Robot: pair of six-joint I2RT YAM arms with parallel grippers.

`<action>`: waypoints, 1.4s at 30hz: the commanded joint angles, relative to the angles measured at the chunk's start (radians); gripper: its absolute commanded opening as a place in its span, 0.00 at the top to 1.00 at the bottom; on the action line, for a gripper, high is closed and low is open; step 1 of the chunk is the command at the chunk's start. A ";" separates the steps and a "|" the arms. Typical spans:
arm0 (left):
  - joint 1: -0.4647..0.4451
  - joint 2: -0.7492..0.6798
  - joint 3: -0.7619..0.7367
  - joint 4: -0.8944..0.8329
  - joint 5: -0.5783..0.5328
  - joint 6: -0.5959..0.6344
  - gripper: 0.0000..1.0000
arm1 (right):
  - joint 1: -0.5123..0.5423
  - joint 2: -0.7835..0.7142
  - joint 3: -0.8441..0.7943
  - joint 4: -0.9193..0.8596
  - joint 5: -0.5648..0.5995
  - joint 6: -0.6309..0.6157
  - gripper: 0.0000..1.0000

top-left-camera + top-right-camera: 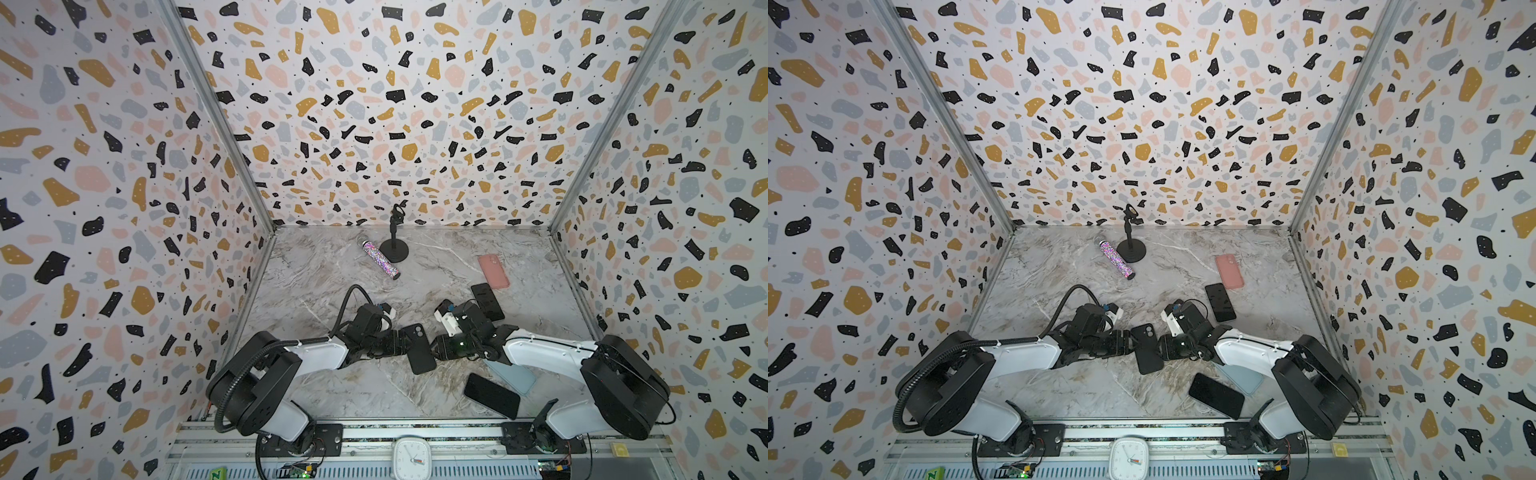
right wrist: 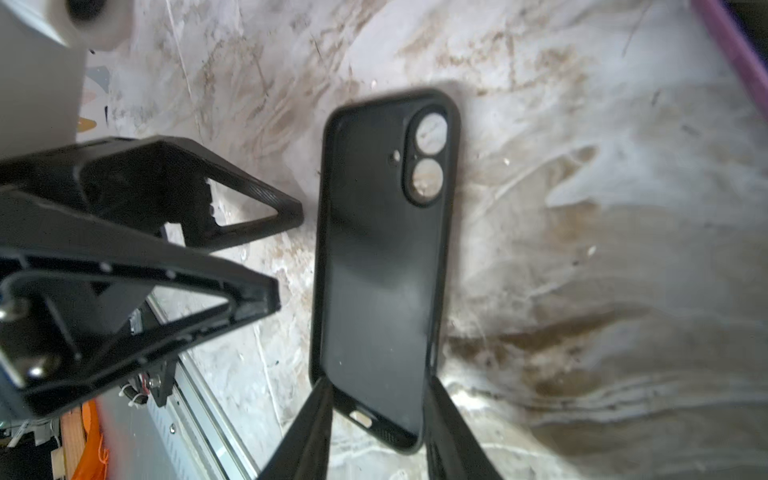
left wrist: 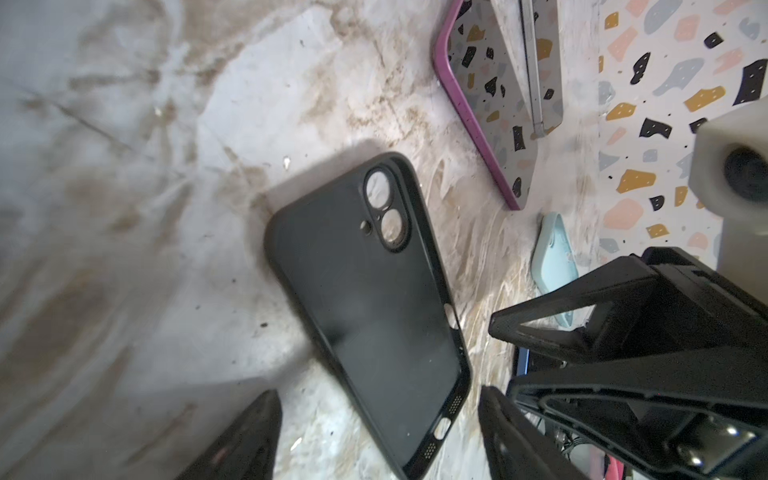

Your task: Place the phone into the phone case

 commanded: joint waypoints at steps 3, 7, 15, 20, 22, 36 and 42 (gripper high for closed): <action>-0.011 -0.049 -0.069 -0.069 0.032 -0.023 0.27 | -0.001 -0.035 -0.049 -0.037 -0.021 -0.031 0.64; -0.024 -0.049 -0.086 -0.024 0.027 -0.056 0.28 | 0.001 -0.030 -0.080 0.010 -0.047 -0.023 0.68; -0.034 0.005 -0.067 0.019 0.008 -0.064 0.36 | 0.008 0.014 -0.090 0.059 -0.119 -0.057 0.72; -0.035 0.023 -0.069 0.064 0.005 -0.077 0.41 | 0.030 0.026 -0.092 0.096 -0.158 -0.054 0.75; -0.035 0.027 -0.069 0.066 0.005 -0.077 0.42 | 0.035 0.028 -0.093 0.102 -0.161 -0.053 0.76; -0.034 -0.031 0.050 -0.152 -0.047 0.021 0.42 | -0.002 -0.078 0.096 -0.260 0.132 -0.220 0.69; -0.031 0.047 0.238 -0.264 -0.046 0.103 0.30 | -0.120 -0.044 0.253 -0.400 0.320 -0.344 0.62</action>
